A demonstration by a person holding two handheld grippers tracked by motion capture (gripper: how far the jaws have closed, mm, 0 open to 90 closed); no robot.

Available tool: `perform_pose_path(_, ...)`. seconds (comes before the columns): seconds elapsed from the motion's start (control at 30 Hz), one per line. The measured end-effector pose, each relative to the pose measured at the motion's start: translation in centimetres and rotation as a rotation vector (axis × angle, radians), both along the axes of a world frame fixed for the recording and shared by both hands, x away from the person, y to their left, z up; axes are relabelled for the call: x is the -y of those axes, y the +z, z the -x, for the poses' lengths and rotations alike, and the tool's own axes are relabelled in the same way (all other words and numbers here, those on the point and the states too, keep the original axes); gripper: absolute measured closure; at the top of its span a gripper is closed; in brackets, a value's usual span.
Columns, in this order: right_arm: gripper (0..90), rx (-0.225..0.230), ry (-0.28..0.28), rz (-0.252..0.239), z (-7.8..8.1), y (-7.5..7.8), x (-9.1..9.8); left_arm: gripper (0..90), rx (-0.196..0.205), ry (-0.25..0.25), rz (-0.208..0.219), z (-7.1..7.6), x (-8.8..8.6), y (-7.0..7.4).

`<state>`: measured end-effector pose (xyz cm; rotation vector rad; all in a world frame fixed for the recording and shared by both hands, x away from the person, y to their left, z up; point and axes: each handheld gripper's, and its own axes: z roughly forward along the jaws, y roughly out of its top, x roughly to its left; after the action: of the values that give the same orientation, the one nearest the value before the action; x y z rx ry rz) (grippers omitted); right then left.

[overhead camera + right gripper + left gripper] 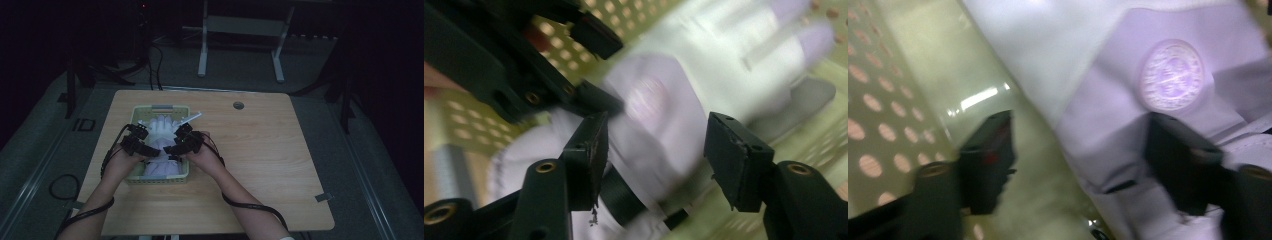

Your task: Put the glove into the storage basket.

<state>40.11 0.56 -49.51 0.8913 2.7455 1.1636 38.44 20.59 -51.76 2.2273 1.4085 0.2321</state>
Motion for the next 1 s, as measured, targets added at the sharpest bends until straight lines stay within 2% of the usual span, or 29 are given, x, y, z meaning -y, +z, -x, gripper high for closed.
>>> perform_pose_path(0.07,34.8,0.01,0.02,-0.019,0.0,0.4,0.5,13.9,0.018,-0.007,0.023,0.1,-0.1,0.1)
perform_pose_path(0.17,25.4,0.02,0.038,-0.05,-0.1,0.7,1.4,6.1,0.07,-0.003,0.075,0.5,-0.5,0.4)
perform_pose_path(0.2,24.3,0.026,0.044,-0.061,-0.1,0.9,1.8,3.5,0.083,-0.001,0.077,0.6,-0.5,0.5)
perform_pose_path(0.27,21.6,0.027,0.038,-0.09,-0.1,1.0,2.5,2.6,0.125,0.01,0.084,0.8,-0.6,0.8)
perform_pose_path(0.33,16.0,0.055,0.057,-0.087,-0.1,1.0,3.0,2.6,0.156,0.019,0.107,1.1,-0.8,1.2)
perform_pose_path(0.47,15.3,0.073,0.066,-0.105,-0.2,1.2,3.9,2.6,0.222,0.03,0.149,2.1,-0.7,2.3)
perform_pose_path(0.5,15.2,0.069,0.063,-0.113,-0.2,1.3,4.1,2.6,0.247,0.026,0.173,2.5,-0.6,2.6)
perform_pose_path(0.63,14.9,0.073,0.064,-0.124,-0.4,1.5,4.7,2.3,0.283,0.003,0.153,3.9,0.2,3.3)
perform_pose_path(0.7,14.3,0.073,0.064,-0.126,-0.5,1.5,5.0,2.1,0.284,-0.007,0.142,4.3,0.5,3.5)
perform_pose_path(0.83,14.3,0.061,0.071,-0.142,-0.5,1.6,5.4,2.2,0.285,-0.015,0.17,4.9,0.7,3.7)
perform_pose_path(1.0,14.3,0.076,0.078,-0.142,-0.5,1.8,6.0,2.2,0.302,-0.016,0.193,5.3,1.1,4.1)
